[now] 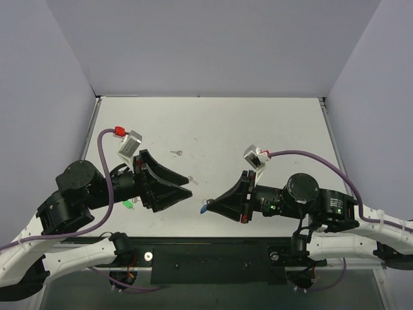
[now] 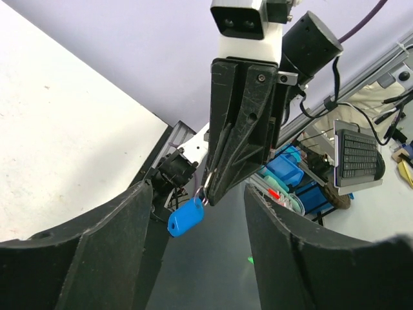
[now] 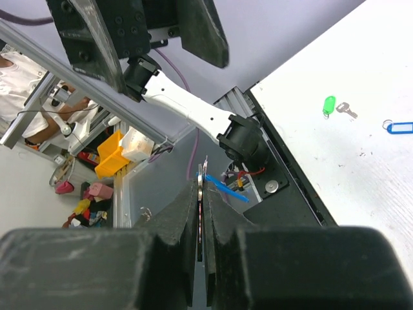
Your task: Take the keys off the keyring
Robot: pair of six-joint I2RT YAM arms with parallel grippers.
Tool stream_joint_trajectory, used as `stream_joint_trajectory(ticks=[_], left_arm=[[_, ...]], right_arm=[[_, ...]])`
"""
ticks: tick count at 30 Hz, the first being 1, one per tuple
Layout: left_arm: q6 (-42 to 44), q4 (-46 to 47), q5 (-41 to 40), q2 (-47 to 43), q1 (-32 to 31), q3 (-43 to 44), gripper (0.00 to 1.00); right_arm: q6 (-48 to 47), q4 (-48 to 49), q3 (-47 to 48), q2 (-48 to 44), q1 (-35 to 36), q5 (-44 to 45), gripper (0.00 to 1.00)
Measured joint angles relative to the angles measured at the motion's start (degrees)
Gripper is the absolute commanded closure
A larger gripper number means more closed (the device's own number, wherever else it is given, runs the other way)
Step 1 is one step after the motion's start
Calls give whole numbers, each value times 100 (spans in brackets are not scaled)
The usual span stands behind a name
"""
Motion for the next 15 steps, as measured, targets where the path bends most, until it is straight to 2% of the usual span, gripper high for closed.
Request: stream_joint_trajectory(ticks=[8,15], left_arm=[[87,-122,535,503,0,361,37],[85,-120,789,839,0,334,43]], right_arm=[[-258,402,-629,-688,0,-72,100],[-354,761,-960,-894,-144,-188,100]])
